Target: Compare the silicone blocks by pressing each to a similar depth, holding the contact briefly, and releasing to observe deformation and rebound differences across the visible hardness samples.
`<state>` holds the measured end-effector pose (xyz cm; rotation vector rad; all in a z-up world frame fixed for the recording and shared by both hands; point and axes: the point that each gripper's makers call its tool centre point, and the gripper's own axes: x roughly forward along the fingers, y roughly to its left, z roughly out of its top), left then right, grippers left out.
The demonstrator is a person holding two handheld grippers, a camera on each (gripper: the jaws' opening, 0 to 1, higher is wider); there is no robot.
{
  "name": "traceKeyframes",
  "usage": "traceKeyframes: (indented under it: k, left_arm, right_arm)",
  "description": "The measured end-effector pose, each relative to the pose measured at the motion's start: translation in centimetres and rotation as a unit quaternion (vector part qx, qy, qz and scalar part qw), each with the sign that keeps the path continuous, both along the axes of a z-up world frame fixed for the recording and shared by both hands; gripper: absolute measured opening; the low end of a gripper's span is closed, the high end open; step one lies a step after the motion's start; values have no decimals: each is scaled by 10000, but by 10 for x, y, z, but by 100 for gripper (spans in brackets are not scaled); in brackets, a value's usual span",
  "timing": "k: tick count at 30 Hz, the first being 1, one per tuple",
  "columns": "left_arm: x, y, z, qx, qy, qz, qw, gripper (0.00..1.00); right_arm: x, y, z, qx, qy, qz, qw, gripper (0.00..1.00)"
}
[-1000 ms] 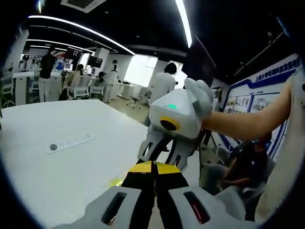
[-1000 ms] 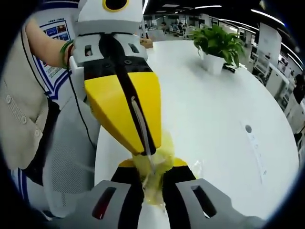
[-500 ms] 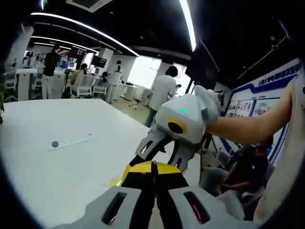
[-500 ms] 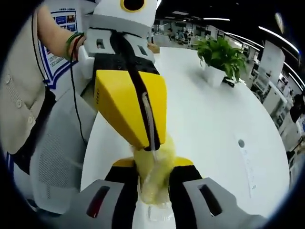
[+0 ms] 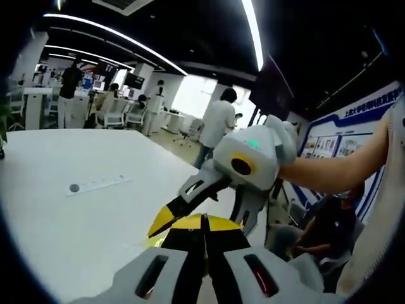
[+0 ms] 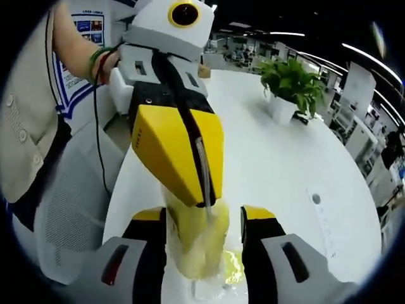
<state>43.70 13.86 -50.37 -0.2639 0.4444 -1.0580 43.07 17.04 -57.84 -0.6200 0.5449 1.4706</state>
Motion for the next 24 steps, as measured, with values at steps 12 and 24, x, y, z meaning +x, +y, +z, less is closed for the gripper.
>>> traceKeyframes:
  k: [12, 24]
  left_arm:
    - [5, 4, -12, 36, 146, 162, 9998, 0]
    - [13, 18, -26, 92, 322, 507, 9982, 0]
  right_arm:
    - [3, -9, 11, 367, 85, -539, 9978, 49]
    - [-5, -38, 22, 850, 54, -1312, 9877, 56]
